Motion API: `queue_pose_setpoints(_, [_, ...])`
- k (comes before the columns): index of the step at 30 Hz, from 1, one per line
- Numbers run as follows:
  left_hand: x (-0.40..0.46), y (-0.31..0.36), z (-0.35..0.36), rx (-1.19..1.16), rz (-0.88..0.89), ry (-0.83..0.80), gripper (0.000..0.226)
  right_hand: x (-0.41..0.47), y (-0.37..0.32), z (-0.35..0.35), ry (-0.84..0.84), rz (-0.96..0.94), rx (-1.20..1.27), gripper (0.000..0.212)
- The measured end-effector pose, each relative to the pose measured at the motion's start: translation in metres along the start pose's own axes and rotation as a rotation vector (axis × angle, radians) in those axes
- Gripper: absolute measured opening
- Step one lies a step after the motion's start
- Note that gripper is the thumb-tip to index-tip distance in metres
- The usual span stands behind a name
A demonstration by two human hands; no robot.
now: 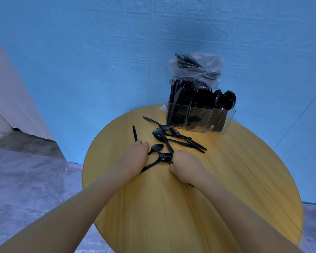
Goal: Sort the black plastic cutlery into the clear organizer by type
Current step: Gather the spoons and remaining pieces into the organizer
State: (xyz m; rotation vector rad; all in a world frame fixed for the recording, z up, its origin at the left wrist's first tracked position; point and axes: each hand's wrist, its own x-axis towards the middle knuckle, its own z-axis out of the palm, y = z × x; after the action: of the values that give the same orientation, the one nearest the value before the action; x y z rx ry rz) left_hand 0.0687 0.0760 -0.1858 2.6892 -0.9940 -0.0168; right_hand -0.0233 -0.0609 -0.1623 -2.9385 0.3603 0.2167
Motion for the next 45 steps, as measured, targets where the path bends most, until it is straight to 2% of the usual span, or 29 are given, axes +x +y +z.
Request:
queue_pose_setpoints(2, [0.002,0.002,-0.003,0.034,-0.028,-0.034,0.017,-0.003,0.003,-0.001,0.001,0.019,0.042,0.007])
queue_pose_setpoints(5, [0.002,0.002,-0.004,0.025,-0.079,-0.09,0.018,-0.004,0.008,0.0,0.016,0.079,0.135,0.023])
queue_pose_setpoints(9, [0.001,0.004,-0.005,0.043,-0.123,-0.144,0.022,-0.008,0.015,-0.004,0.05,0.119,0.25,0.006])
queue_pose_setpoints(15, [-0.002,0.007,-0.009,0.093,-0.13,-0.191,0.02,-0.012,0.028,-0.015,0.161,0.168,0.418,0.016])
queue_pose_setpoints(17, [-0.003,0.007,-0.01,0.057,-0.128,-0.196,0.022,-0.013,0.029,-0.018,0.184,0.166,0.453,0.015])
queue_pose_setpoints(20, [-0.001,0.006,-0.018,-0.134,-0.15,-0.145,0.015,-0.008,0.028,-0.018,0.237,0.177,0.51,0.015])
queue_pose_setpoints(24, [-0.001,0.009,-0.035,-0.359,-0.153,-0.099,0.017,-0.004,0.022,-0.022,0.258,0.202,0.851,0.013])
queue_pose_setpoints(28, [-0.007,0.022,-0.043,-0.379,-0.097,-0.1,0.015,-0.006,0.007,-0.027,0.258,0.099,1.263,0.021])
queue_pose_setpoints(34, [-0.011,0.042,-0.04,-0.493,-0.019,-0.14,0.016,0.001,0.002,-0.028,0.3,-0.043,1.471,0.013])
queue_pose_setpoints(36, [-0.009,0.044,-0.04,-0.661,-0.092,-0.101,0.021,0.0,0.007,-0.033,0.372,-0.032,1.392,0.015])
queue_pose_setpoints(39, [-0.001,0.041,-0.041,-0.988,-0.229,-0.023,0.026,-0.009,0.011,-0.04,0.512,-0.075,1.045,0.019])
queue_pose_setpoints(42, [0.005,0.042,-0.044,-1.161,-0.26,-0.035,0.033,-0.024,0.005,-0.047,0.413,-0.297,0.875,0.012])
queue_pose_setpoints(45, [0.005,0.05,-0.046,-1.288,-0.232,-0.085,0.036,-0.027,-0.001,-0.045,0.351,-0.395,0.671,0.021])
